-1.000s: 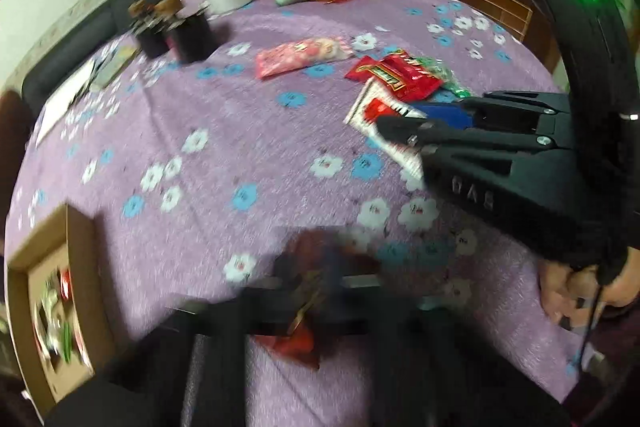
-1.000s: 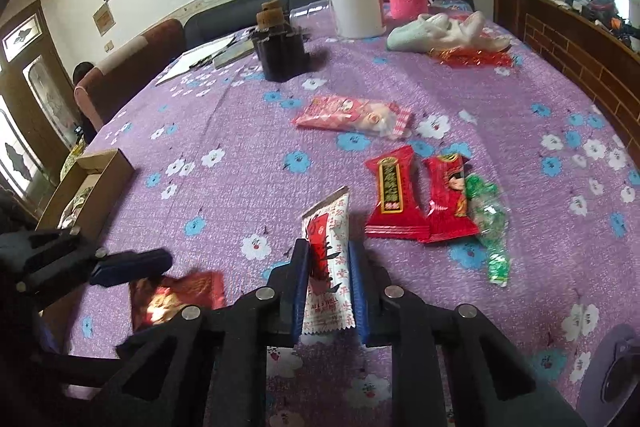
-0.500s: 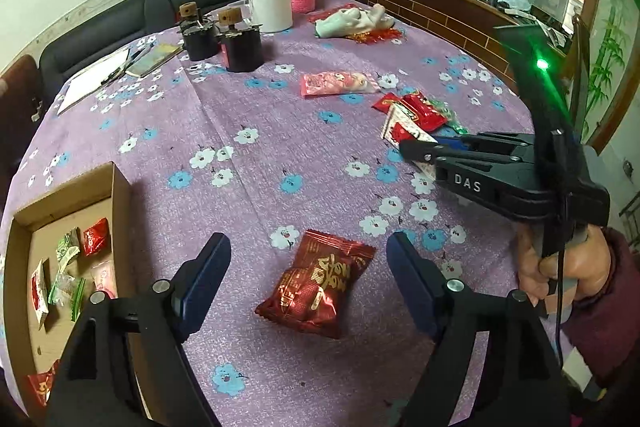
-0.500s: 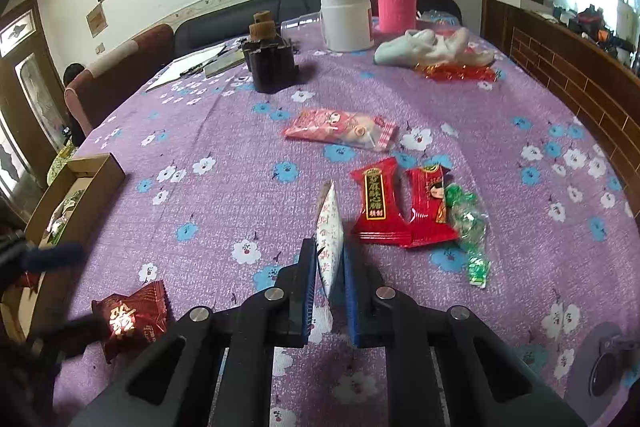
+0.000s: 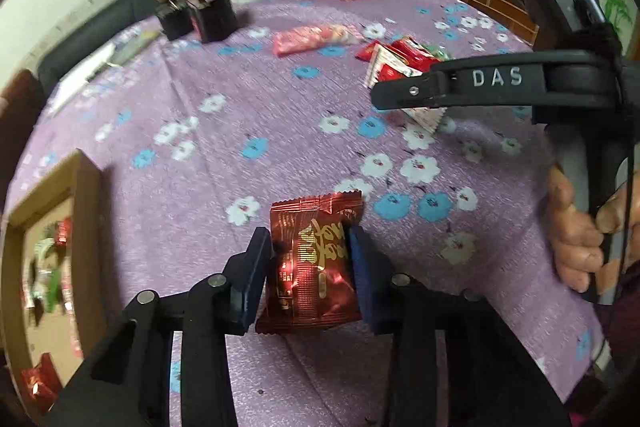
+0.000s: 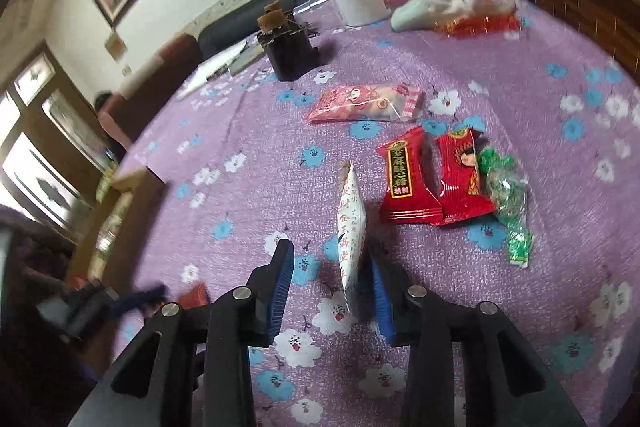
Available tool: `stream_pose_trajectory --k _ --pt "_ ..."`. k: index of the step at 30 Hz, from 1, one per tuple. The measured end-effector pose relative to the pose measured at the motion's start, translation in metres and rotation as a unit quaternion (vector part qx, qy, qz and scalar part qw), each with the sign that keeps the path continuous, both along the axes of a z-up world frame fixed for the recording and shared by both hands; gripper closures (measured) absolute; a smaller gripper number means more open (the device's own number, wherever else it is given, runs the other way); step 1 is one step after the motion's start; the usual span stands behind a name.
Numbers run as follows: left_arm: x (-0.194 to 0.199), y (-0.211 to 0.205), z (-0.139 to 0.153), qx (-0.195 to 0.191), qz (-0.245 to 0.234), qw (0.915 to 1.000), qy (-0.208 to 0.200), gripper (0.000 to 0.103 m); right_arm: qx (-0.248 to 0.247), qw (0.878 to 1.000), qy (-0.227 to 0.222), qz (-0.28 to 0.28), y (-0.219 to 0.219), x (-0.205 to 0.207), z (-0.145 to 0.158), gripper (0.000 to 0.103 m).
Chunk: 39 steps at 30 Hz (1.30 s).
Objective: Organize snacks
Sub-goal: 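Carry both packets over the tray and open both tools to drop them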
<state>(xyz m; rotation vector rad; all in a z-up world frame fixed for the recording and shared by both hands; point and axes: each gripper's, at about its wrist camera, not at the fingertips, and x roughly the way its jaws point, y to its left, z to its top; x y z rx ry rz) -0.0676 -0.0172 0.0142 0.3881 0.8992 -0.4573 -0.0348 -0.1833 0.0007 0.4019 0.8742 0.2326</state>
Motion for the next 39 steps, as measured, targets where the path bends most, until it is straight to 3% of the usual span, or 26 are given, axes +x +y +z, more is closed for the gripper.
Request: stream_pose_trajectory --k 2,6,8,13,17,19,24,30,35,39 --pt "-0.004 -0.001 -0.001 -0.002 0.007 1.0 -0.006 0.067 0.011 1.0 0.0 -0.006 -0.004 0.0 0.0 0.065" --pt "-0.007 0.007 0.002 -0.027 0.018 0.9995 0.007 0.067 -0.031 0.999 -0.006 -0.016 0.004 -0.001 0.002 0.072" --pt "-0.01 0.012 0.006 -0.042 0.025 0.9988 0.008 0.067 -0.063 0.998 -0.006 -0.026 0.008 0.0 0.002 0.088" --pt "-0.011 0.034 0.022 -0.096 0.054 0.9939 0.011 0.067 -0.088 0.995 -0.026 -0.034 0.012 -0.004 0.008 0.09" --pt "-0.014 0.061 0.038 -0.139 0.082 0.9868 0.013 0.067 -0.076 0.996 -0.04 -0.028 0.017 -0.012 0.02 0.091" --pt "-0.015 0.076 0.046 -0.153 0.098 0.9834 0.01 0.067 -0.074 0.996 -0.042 -0.014 0.027 -0.016 0.029 0.091" --pt "-0.027 0.117 0.064 -0.171 0.141 0.9751 -0.019 0.067 -0.127 0.989 -0.069 0.037 0.086 -0.031 0.06 0.091" --pt "-0.03 0.191 0.066 -0.178 0.236 0.9547 -0.032 0.067 -0.124 0.98 -0.087 0.128 0.167 -0.037 0.081 0.091" --pt "-0.022 0.256 0.041 -0.177 0.317 0.9317 0.001 0.067 -0.102 0.974 -0.074 0.187 0.227 -0.021 0.078 0.091" --pt "-0.02 0.275 0.021 -0.179 0.341 0.9227 0.025 0.067 -0.086 0.971 -0.042 0.217 0.272 0.007 0.063 0.091"
